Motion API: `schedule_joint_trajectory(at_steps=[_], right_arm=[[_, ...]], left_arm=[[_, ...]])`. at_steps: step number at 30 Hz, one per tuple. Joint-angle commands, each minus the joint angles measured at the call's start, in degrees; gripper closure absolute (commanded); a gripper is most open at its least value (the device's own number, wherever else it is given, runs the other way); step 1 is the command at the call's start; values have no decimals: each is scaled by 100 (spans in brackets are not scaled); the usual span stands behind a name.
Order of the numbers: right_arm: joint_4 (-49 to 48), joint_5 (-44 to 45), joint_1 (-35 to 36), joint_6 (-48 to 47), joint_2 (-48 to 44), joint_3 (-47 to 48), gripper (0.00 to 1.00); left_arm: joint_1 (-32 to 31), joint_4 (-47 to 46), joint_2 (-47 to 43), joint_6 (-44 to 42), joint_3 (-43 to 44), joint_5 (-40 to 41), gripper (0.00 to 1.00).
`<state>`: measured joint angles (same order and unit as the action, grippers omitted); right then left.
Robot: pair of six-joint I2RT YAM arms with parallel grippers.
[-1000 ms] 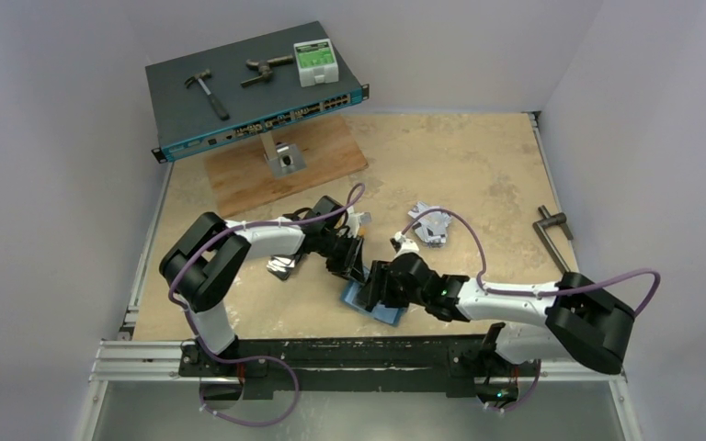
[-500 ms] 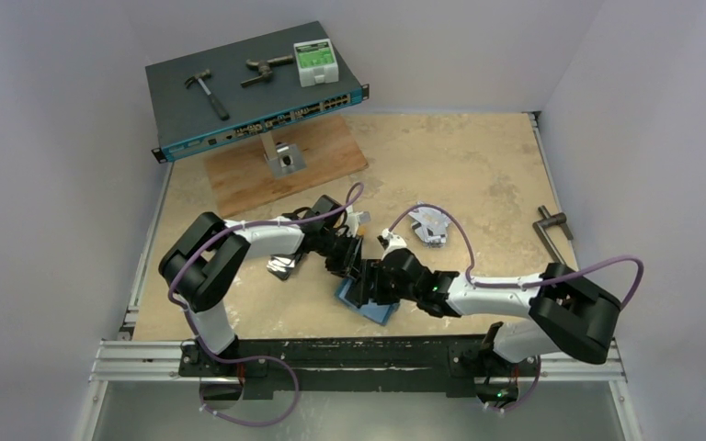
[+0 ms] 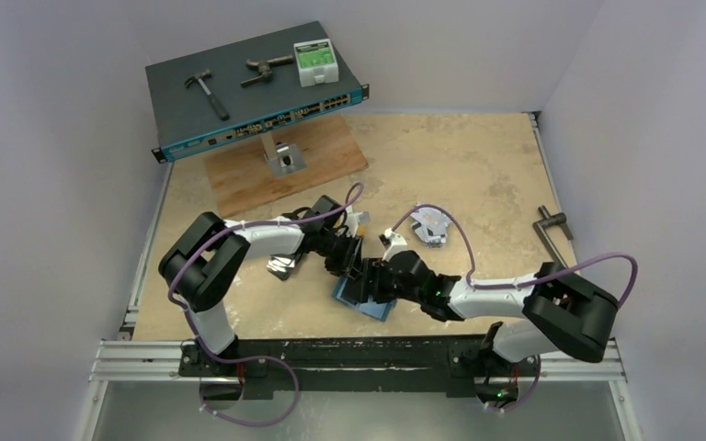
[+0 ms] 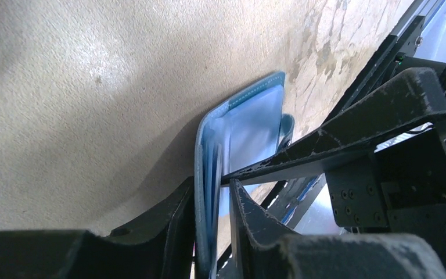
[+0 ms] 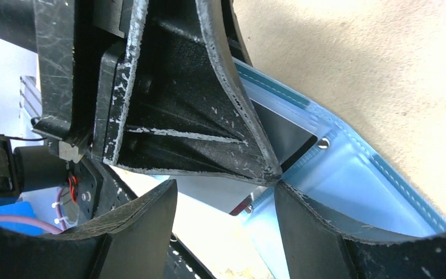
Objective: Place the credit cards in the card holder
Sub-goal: Insert the credit card into the card holder, then pick up the credit card from the center of the board.
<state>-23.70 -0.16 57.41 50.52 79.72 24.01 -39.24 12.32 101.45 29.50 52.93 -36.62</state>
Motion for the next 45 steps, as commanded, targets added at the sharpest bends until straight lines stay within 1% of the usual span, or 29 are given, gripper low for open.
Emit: schedule_joint_trajectory(at_steps=[1,5,8,11,12,13,15,17,18,21,22,25,26,27,30,33,39,42,45], right_arm=[[-523,8,-104,46,-452,-232,38],[146,293,-170,155,-1208,-393,38],[930,576,-205,252,-2022,-421,38],[1815,925,-223,432,-2480,-398,38],[2046,1079,-244,478,-2570,-363,38],[2153,1178,-297,462,-2653,-342,38],[2316,1223,-587,373,-2799,-233,38],[2361,912,-1100,197,-2840,-46,38],[2361,828,-1292,115,-2810,61,38],[2891,814,-1560,-303,-2370,584,37],[3070,839,-1602,-393,-2179,793,37],[3373,750,-1610,-518,-1793,1150,37],[3415,670,-1604,-535,-1751,1153,37],[3488,775,-1607,-535,-1734,1136,37],[3649,795,-1480,-388,-1767,1024,40],[3523,766,-1177,-166,-1877,821,43],[3243,826,-339,59,-1691,761,49],[2989,701,-135,55,-1626,730,53],[2801,626,-55,40,-1474,661,54]], left_arm=[[-7,43,-216,-1,174,-50,75],[57,97,-263,19,168,70,86],[136,146,-311,107,154,206,90],[215,199,-324,229,136,332,93],[235,193,-312,304,122,323,92],[240,201,-291,341,126,303,89],[245,300,-347,304,175,312,79],[257,436,-464,192,264,297,70],[266,492,-513,139,304,243,64],[275,688,-727,-138,388,228,51],[280,784,-814,-239,412,300,50],[359,1060,-1014,-510,471,434,48],[405,1137,-1057,-595,492,438,47],[428,1255,-1106,-746,541,479,47],[429,1730,-1178,-1389,746,931,47],[419,1804,-1349,-2013,756,1442,47],[231,1752,-1831,-2891,619,1974,47],[121,1891,-2056,-3354,616,2016,47],[-19,2346,-2263,-3849,721,2060,47]])
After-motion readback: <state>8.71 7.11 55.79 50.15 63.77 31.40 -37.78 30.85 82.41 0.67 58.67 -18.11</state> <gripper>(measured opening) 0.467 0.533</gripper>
